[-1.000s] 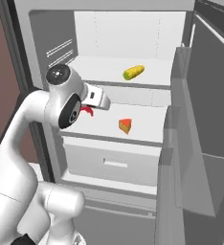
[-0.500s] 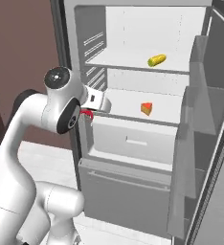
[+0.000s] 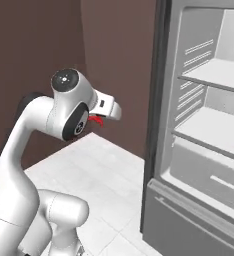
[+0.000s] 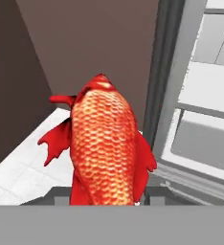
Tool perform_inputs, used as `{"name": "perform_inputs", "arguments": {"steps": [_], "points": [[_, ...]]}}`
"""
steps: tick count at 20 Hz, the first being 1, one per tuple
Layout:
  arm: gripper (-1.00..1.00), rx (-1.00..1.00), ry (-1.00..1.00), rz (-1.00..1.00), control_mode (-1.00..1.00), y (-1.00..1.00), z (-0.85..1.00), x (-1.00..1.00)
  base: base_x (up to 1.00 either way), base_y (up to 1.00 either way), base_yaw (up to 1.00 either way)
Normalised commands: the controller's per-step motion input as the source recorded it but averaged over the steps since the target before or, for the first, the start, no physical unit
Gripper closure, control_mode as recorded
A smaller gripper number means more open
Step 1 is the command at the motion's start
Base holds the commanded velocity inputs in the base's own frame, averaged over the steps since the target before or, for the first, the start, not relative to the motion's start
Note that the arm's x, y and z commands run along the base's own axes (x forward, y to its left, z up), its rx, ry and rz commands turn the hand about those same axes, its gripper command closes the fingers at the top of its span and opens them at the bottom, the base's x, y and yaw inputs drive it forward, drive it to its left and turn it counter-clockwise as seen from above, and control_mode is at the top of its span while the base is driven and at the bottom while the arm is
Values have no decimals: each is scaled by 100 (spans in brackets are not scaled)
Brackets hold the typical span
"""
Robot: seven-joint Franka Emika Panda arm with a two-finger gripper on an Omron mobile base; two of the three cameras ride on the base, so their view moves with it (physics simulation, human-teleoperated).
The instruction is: Take the cheese, fish, and corn from the fridge and place them on the plate on the dining counter to create an appetizer plate.
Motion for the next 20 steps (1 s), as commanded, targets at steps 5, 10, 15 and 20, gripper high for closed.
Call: {"name": "perform_inputs", "arguments": {"steps": [5, 10, 15, 20], "points": [[100, 0, 0, 0, 100, 0, 0, 0, -16, 57, 86], [100, 0, 0, 0, 100, 0, 0, 0, -13, 61, 86], [100, 0, 0, 0, 100, 0, 0, 0, 0, 43, 90], [100, 0, 0, 0, 100, 0, 0, 0, 1, 20, 93]]}}
